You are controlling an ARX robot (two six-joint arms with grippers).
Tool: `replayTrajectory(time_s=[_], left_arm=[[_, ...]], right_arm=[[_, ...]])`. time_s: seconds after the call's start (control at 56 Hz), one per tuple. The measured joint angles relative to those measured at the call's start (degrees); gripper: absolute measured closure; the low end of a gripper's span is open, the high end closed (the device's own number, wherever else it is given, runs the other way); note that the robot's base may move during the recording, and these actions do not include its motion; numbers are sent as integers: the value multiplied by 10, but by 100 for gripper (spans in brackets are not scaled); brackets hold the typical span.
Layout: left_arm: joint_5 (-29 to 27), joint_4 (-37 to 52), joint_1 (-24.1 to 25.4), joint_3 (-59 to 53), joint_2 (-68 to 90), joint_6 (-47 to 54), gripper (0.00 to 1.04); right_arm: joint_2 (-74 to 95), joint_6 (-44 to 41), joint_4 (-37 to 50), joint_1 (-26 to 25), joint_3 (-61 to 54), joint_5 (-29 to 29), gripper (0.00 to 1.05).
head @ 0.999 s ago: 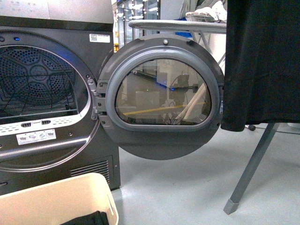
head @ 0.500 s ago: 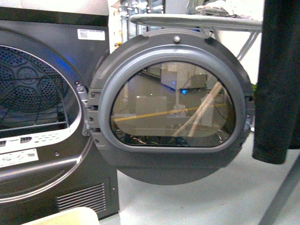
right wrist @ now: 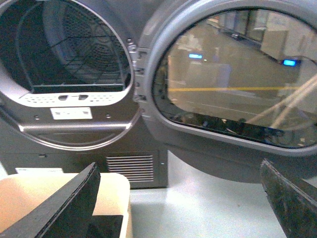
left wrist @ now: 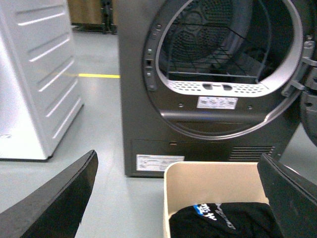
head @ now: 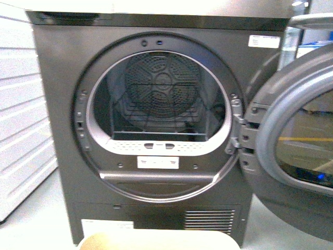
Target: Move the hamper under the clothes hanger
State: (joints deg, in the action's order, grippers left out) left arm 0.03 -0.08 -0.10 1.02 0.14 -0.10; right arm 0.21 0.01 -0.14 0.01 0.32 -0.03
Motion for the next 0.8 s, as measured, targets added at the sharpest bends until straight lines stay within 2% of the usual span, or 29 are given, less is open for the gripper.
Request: replayTrajectory(time_s=[0.749, 0.767, 0.803], left_arm=[[0, 0, 1, 0, -1, 0, 7], [-3, -1, 0, 0, 0, -2, 7], [-60, -44, -16, 16, 23, -22, 7]], right_arm=[[2, 1, -2, 0, 0, 2, 8], [8, 10, -17, 2, 5, 10, 8], [31, 26, -45, 4, 19, 14, 8]])
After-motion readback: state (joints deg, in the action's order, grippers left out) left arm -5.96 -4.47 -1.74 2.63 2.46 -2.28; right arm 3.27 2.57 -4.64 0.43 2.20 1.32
